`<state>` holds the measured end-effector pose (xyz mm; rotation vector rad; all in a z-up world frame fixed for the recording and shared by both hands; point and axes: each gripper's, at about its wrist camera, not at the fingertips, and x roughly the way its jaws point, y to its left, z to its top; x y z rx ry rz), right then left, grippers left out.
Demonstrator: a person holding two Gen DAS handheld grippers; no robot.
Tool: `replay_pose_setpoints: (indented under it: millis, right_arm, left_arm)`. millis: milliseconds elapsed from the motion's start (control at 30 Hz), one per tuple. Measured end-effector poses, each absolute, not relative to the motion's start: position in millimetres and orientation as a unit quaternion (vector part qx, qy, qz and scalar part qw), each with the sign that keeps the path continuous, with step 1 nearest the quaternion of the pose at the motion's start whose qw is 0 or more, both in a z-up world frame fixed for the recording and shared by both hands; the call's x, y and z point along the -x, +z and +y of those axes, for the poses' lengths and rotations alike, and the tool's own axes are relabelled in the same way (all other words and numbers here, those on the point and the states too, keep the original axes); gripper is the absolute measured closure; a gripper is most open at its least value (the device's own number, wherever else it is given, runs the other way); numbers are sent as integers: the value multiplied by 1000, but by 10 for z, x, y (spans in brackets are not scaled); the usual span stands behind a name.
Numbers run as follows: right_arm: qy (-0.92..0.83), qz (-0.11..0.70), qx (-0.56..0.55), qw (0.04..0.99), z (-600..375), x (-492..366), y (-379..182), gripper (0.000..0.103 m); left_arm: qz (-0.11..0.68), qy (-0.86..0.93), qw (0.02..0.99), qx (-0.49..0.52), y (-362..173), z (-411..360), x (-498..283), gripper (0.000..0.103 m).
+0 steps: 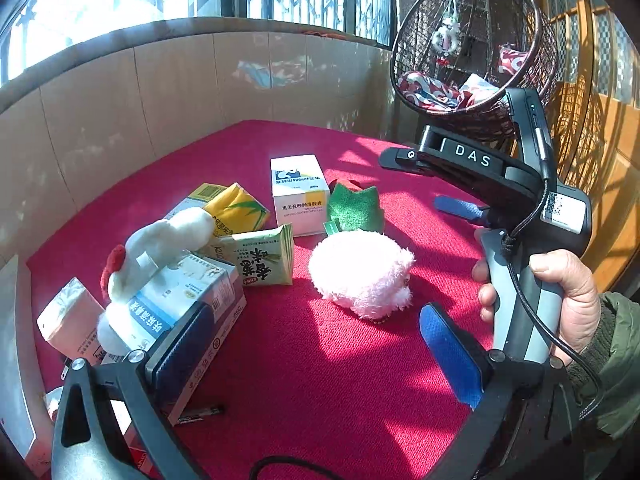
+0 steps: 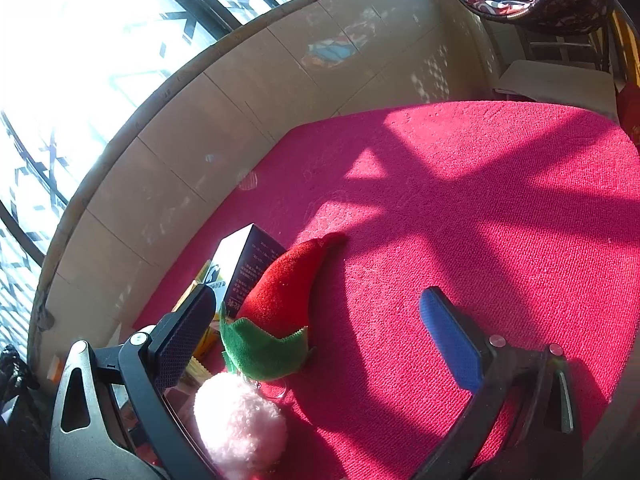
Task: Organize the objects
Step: 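Grasp the pink pompom with the right tool while the left tool grasps the white Liquid Sealant box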
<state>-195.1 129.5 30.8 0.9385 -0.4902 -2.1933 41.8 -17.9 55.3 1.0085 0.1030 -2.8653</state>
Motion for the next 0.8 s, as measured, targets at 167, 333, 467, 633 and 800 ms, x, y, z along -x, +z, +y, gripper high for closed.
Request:
replay_pose_setpoints:
  millis: [167,333,467,633,800]
  right_arm:
    - [-855,-192,-319,361,1501,1862,610,0]
    - [-862,-207,-242,393,1681,1654,1014,0]
    - [-860,-180,-170,446,1739,1410,1382,0]
    - [-844,-127,-150,499,1669,1209,1539,0]
    - [-830,-2,-250,498,1227,1195,1128,0]
  left_arm:
    - [110,-957,98,-248,1046,-569,-820,0]
    - [115,-962,159,-188,1330,-929,-1274,0]
    - [116,-961,206,-146,1489,-1215,-1690,0]
    - [131,-955,224,-144,1539,-1411,-1910,0]
    - [135,-941,160,-266,1103,-1309,-1485,0]
